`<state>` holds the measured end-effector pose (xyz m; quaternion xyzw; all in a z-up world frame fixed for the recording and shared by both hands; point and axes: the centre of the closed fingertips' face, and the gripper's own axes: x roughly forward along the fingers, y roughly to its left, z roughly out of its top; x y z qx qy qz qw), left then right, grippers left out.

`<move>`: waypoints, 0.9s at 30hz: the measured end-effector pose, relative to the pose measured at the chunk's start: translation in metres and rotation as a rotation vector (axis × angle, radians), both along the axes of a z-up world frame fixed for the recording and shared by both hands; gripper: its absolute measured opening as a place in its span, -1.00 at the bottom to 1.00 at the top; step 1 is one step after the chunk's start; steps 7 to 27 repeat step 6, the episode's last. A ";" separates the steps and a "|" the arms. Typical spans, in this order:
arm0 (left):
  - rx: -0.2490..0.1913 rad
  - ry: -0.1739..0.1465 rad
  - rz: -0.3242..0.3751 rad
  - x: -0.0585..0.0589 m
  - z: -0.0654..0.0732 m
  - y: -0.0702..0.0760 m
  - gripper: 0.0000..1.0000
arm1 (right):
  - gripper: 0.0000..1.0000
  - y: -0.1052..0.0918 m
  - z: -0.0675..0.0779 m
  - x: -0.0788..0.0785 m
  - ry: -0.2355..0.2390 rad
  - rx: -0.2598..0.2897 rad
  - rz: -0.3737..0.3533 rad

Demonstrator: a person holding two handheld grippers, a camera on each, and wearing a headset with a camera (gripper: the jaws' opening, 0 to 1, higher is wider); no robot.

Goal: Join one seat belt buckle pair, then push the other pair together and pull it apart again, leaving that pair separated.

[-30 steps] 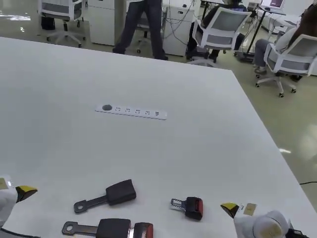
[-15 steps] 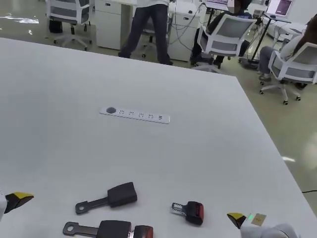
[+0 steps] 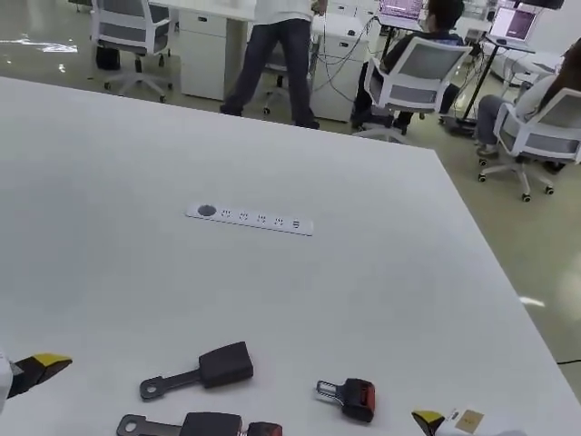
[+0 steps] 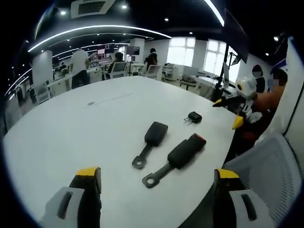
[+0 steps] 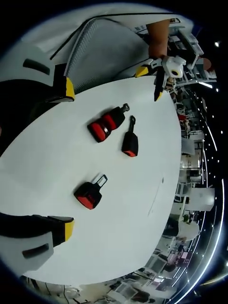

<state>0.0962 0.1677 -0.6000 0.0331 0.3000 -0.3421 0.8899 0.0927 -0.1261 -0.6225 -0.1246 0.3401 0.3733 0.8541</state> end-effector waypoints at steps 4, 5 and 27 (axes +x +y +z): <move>-0.002 -0.003 0.010 0.000 -0.001 0.000 1.00 | 0.99 0.002 0.003 0.003 -0.009 0.012 -0.004; -0.005 -0.004 0.015 0.000 -0.001 0.001 1.00 | 0.99 0.002 0.003 0.004 -0.010 0.014 -0.005; -0.009 -0.006 0.021 0.001 -0.001 0.002 1.00 | 0.99 0.002 0.003 0.004 -0.010 0.019 -0.010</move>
